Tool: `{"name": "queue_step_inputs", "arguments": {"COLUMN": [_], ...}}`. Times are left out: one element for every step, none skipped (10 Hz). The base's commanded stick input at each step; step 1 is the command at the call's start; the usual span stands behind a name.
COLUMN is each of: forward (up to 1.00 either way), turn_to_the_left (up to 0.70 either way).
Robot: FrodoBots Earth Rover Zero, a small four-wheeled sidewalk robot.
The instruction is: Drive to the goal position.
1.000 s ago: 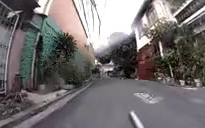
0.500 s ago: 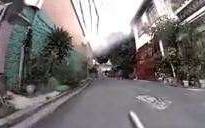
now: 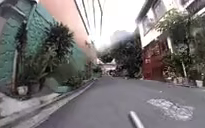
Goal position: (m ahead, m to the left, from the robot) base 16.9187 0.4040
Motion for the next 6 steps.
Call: {"name": "queue_step_inputs", "arguments": {"forward": [0.85,0.85,0.85,0.85,0.85,0.85], "turn_to_the_left": [0.00,0.00,0.00,-0.09,-0.23,-0.29]}}
